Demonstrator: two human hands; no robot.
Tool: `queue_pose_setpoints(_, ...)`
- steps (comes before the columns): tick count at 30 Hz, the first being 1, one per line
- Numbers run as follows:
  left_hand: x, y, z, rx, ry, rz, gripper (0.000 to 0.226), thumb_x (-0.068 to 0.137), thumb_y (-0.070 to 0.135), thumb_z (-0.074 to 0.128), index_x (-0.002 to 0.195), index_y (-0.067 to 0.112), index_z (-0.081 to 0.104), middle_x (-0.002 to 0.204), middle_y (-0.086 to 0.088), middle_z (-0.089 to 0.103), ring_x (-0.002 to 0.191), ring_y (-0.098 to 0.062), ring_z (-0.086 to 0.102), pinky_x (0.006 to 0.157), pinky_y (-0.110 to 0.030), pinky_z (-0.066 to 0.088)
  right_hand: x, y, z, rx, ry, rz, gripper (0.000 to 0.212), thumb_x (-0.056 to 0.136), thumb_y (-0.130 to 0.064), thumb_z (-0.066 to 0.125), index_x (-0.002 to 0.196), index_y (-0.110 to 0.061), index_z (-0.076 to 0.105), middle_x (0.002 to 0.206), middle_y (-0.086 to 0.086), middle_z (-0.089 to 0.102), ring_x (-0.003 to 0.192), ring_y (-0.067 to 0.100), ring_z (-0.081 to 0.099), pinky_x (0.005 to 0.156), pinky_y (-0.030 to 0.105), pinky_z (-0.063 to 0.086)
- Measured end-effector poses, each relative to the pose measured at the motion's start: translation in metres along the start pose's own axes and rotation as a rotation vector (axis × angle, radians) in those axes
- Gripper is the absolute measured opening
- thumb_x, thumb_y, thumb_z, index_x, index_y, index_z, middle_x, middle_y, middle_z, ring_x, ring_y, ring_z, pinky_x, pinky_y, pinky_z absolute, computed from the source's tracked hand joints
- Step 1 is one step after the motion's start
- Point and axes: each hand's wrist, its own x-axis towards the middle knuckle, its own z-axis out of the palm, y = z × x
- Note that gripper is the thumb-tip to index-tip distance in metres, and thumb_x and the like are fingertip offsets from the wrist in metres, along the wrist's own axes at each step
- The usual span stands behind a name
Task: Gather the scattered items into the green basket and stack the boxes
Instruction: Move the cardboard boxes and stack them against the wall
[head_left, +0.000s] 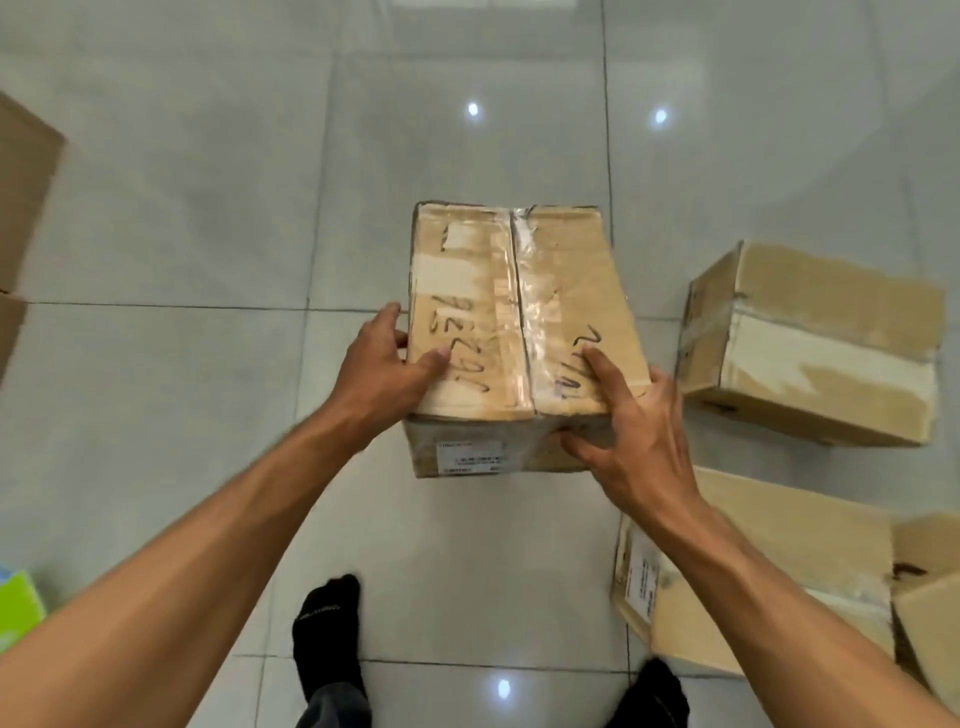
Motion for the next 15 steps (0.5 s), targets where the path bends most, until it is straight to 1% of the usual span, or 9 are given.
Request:
queue_pose_setpoints(2, -0.019, 0.008, -0.042, -0.033, 0.062, 0.014, 0.058, 0.085, 0.032, 0.072, 0.138, 0.023, 0.048, 0.126, -0.004, 0.055, 0.103, -0.022, 0.062, 0.086, -0.045, 0.058, 0.003, -0.044, -0.020, -0.056, 0.014, -0.080, 0.101, 0.073, -0.041, 0.084, 0.150, -0.053, 0.021, 0.140, 0.012, 0.027, 0.125, 0.033, 0.035, 0.097, 0.046, 0.045)
queue_pose_setpoints(4, -0.034, 0.018, -0.086, -0.065, 0.117, 0.011, 0.053, 0.085, 0.031, 0.073, 0.133, 0.024, 0.053, 0.124, -0.005, 0.056, 0.103, -0.024, 0.062, 0.088, -0.046, 0.056, 0.009, -0.092, -0.038, -0.087, 0.023, -0.153, 0.101, 0.072, -0.042, 0.084, 0.150, -0.053, 0.021, 0.140, 0.012, 0.027, 0.124, 0.033, 0.034, 0.093, 0.047, 0.047)
queue_pose_setpoints(9, -0.071, 0.036, -0.217, -0.062, 0.308, 0.034, 0.054, 0.085, 0.034, 0.072, 0.134, 0.024, 0.051, 0.118, -0.001, 0.048, 0.105, -0.020, 0.058, 0.094, -0.043, 0.052, 0.021, -0.229, -0.074, -0.108, 0.021, -0.342, 0.101, 0.068, -0.044, 0.086, 0.150, -0.048, 0.028, 0.138, 0.018, 0.034, 0.123, 0.038, 0.039, 0.089, 0.049, 0.050)
queue_pose_setpoints(13, -0.105, 0.049, -0.328, -0.104, 0.429, 0.034, 0.057, 0.083, 0.037, 0.073, 0.134, 0.023, 0.051, 0.112, 0.005, 0.047, 0.102, -0.015, 0.055, 0.092, -0.034, 0.050, 0.019, -0.346, -0.099, -0.117, 0.028, -0.455, 0.101, 0.065, -0.046, 0.086, 0.149, -0.047, 0.032, 0.136, 0.019, 0.037, 0.122, 0.038, 0.040, 0.090, 0.047, 0.049)
queue_pose_setpoints(15, -0.124, 0.055, -0.386, -0.119, 0.494, 0.043, 0.058, 0.082, 0.037, 0.074, 0.133, 0.023, 0.052, 0.113, 0.005, 0.047, 0.104, -0.016, 0.055, 0.094, -0.035, 0.049, 0.017, -0.408, -0.113, -0.107, 0.046, -0.532, 0.100, 0.064, -0.044, 0.087, 0.149, -0.044, 0.035, 0.135, 0.021, 0.038, 0.122, 0.040, 0.040, 0.090, 0.048, 0.049)
